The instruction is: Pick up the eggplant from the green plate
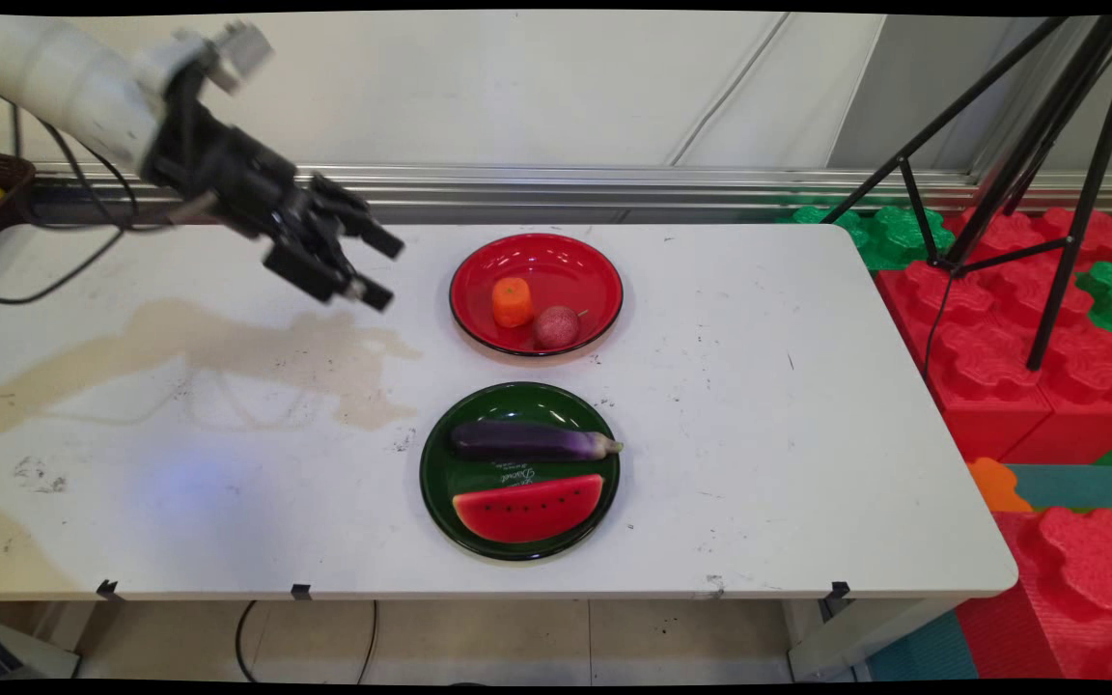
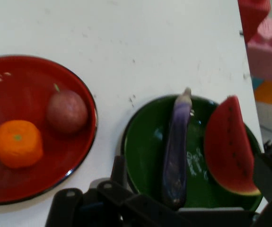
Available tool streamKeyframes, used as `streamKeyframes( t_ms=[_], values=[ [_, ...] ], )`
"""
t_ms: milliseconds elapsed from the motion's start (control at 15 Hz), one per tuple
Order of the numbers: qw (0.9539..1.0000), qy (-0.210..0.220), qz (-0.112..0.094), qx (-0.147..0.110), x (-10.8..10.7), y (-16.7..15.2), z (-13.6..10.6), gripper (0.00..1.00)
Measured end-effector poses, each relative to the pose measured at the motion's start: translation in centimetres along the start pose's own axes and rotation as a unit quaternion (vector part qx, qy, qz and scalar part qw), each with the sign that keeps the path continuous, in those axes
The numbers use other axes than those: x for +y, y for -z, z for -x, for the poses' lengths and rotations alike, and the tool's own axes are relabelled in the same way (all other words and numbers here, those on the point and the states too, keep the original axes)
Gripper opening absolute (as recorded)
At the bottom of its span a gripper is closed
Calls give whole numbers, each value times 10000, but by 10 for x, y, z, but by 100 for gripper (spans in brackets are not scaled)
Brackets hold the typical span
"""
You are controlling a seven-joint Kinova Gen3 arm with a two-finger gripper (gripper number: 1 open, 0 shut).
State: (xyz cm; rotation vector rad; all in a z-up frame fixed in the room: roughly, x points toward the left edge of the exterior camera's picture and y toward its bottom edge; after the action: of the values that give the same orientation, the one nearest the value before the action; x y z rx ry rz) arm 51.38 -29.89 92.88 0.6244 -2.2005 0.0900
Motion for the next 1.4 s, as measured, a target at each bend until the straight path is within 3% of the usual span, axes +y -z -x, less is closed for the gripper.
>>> streamKeyframes(
  t_ms=[600, 1400],
  values=[
    [9963, -395, 174, -746, 7, -79, 13, 100],
    [9891, -529, 292, -1346, 5, -154, 30, 100]
  ],
)
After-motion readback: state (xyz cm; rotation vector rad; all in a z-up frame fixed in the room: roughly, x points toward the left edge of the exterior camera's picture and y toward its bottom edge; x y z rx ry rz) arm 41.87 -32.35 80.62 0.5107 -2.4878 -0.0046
